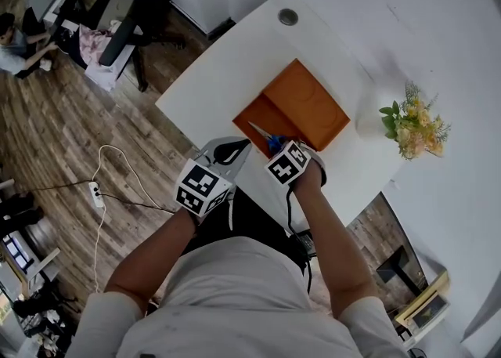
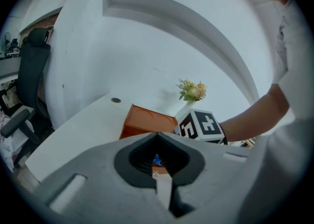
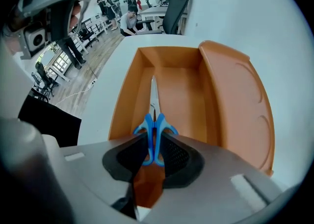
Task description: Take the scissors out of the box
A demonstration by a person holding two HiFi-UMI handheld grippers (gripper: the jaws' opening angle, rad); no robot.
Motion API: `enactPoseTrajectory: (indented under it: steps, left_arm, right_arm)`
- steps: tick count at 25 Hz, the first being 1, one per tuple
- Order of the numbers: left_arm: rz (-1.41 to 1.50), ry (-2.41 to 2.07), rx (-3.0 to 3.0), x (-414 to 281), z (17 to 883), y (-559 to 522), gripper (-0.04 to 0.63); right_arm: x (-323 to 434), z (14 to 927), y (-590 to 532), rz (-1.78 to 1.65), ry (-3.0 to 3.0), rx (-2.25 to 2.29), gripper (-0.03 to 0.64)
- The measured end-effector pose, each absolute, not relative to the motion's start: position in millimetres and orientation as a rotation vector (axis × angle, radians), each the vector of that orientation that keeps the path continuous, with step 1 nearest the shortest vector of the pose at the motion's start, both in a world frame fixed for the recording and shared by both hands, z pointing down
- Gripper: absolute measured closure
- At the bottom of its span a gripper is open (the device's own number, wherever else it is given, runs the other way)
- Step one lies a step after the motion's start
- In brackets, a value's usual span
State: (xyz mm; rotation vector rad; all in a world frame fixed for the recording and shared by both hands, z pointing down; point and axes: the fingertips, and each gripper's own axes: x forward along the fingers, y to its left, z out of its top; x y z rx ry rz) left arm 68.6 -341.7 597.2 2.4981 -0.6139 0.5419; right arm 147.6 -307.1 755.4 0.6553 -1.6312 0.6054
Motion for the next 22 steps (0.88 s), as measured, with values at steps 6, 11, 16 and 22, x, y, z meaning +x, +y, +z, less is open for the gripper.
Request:
enactPoseTrajectory:
  steps: [6, 11, 16, 22]
  left_arm:
    - [0.529, -0.627, 2.511, 59.1, 587.8, -328.1, 0.591]
    - [0.519, -0.627, 2.536, 51.6, 575.8, -313.5, 0.591]
    - [0.511, -0.623, 2.578, 41.3, 557.0, -299.7, 0.591]
    - [0.501, -0.608, 2.636, 25.1, 530.8, -277.7, 0.591]
  right_arm:
    - [153.6, 734.2, -309.2, 0.542, -1.642, 0.726, 0.517]
    - [148.6, 706.4, -304.9, 0.54, -1.679, 0.798, 0.517]
    - [140.3, 670.0, -302.2, 0.502, -1.728, 0.907, 0.517]
    - [120.6, 610.7, -288.9, 0.447, -1.828, 1.07, 0.517]
